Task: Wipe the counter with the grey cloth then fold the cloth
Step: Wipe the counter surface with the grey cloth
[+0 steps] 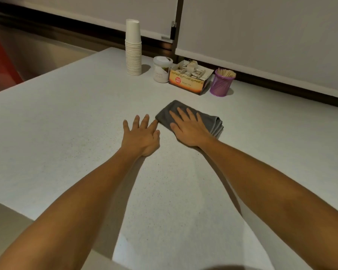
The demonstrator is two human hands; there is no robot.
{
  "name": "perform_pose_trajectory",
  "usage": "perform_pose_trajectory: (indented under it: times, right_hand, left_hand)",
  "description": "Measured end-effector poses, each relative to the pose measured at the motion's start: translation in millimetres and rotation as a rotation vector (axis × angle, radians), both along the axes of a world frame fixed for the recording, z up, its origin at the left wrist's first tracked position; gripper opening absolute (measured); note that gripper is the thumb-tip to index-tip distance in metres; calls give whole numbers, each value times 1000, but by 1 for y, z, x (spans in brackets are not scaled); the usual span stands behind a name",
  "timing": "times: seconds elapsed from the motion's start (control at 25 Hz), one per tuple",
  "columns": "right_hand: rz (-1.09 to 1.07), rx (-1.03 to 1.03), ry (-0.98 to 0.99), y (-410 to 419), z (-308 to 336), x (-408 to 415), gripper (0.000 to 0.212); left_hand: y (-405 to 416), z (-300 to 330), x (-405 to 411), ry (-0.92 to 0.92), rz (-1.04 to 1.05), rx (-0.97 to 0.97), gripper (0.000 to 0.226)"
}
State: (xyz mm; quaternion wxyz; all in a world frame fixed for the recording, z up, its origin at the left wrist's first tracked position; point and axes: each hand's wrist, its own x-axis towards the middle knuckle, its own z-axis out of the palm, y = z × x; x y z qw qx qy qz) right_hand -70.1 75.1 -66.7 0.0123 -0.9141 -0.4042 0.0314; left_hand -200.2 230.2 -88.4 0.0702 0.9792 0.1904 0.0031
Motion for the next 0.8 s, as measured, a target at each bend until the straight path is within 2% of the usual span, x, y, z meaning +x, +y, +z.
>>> perform_pose_trajectory:
  times: [0.16, 0.28, 0.48, 0.56, 0.68, 0.8]
  right_hand:
    - [27, 69, -18, -99, 4, -68, 59]
    - [-28, 85, -18, -170, 0, -127, 65]
    - [-62, 77, -41, -247, 1, -208, 66]
    - [-16, 70, -44, -279, 1, -231, 64]
    - [146, 35, -38, -319, 6, -247, 61]
    - [258, 33, -15, -331, 10, -241, 61]
  left_hand:
    - [-14, 16, -15, 12, 19, -8, 63]
    - [-26, 26, -16, 92, 93, -69, 61]
    - [-69, 38, -15, 176, 222, -124, 65]
    - [-84, 44, -10, 190, 157, -132, 67]
    - [-96, 48, 5, 180, -66, -130, 59]
    - [-108, 42, 21, 161, -185, -93, 59]
